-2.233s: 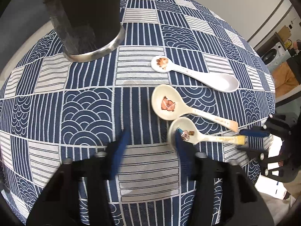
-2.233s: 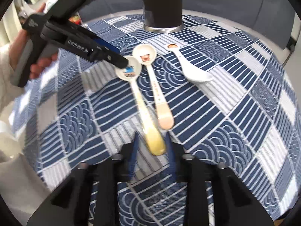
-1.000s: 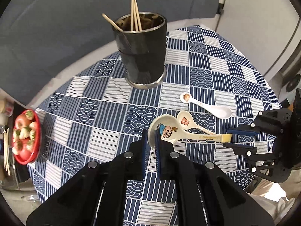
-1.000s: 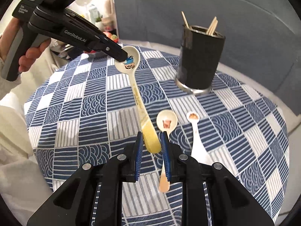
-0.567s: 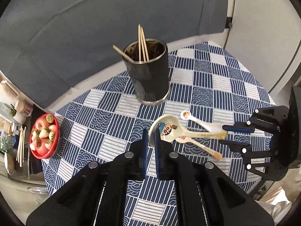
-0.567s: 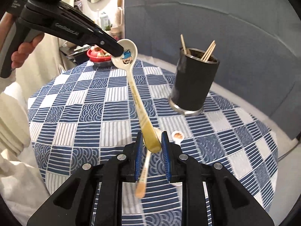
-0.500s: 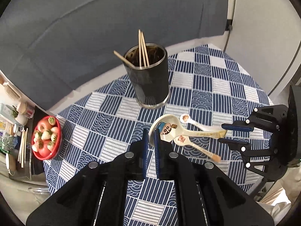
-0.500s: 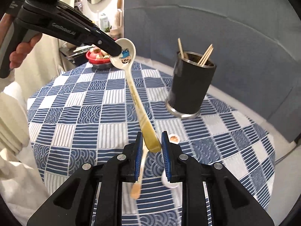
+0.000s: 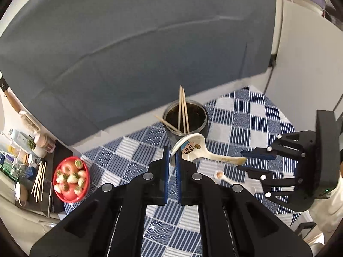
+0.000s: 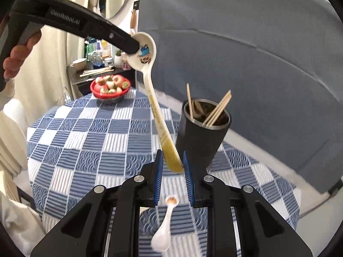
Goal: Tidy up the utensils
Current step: 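Lift the spoon and lower its handle into the black cup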
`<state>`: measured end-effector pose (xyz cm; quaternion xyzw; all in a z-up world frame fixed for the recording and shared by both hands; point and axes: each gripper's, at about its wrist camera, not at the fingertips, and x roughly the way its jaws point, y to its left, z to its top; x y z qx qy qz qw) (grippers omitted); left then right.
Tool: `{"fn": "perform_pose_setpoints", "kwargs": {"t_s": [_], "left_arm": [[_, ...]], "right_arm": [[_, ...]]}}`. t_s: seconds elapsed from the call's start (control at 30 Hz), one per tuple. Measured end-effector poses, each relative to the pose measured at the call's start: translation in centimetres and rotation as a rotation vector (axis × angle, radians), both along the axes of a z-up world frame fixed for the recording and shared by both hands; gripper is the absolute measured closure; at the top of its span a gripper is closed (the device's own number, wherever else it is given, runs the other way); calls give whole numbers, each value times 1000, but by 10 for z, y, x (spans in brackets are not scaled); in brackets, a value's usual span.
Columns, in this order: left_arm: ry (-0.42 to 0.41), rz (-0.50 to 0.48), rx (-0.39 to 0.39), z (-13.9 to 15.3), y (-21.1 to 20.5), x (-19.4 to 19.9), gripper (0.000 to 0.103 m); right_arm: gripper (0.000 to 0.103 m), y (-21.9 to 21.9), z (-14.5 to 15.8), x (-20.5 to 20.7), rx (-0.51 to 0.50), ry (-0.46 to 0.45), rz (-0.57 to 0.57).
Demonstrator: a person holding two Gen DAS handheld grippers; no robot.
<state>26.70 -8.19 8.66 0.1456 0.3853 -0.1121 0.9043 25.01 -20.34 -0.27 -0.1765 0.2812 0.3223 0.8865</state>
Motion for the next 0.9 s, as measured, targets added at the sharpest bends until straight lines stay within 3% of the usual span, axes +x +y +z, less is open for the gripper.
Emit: {"fn": "perform_pose_setpoints", "kwargs": {"t_s": [0.47, 0.9], "left_arm": [[-46, 59, 50, 36, 8, 58, 96], [9, 38, 100, 10, -7, 100, 95]], "right_arm": [[86, 18, 22, 89, 59, -31, 68], [87, 23, -8, 131, 38, 38, 77]]}}
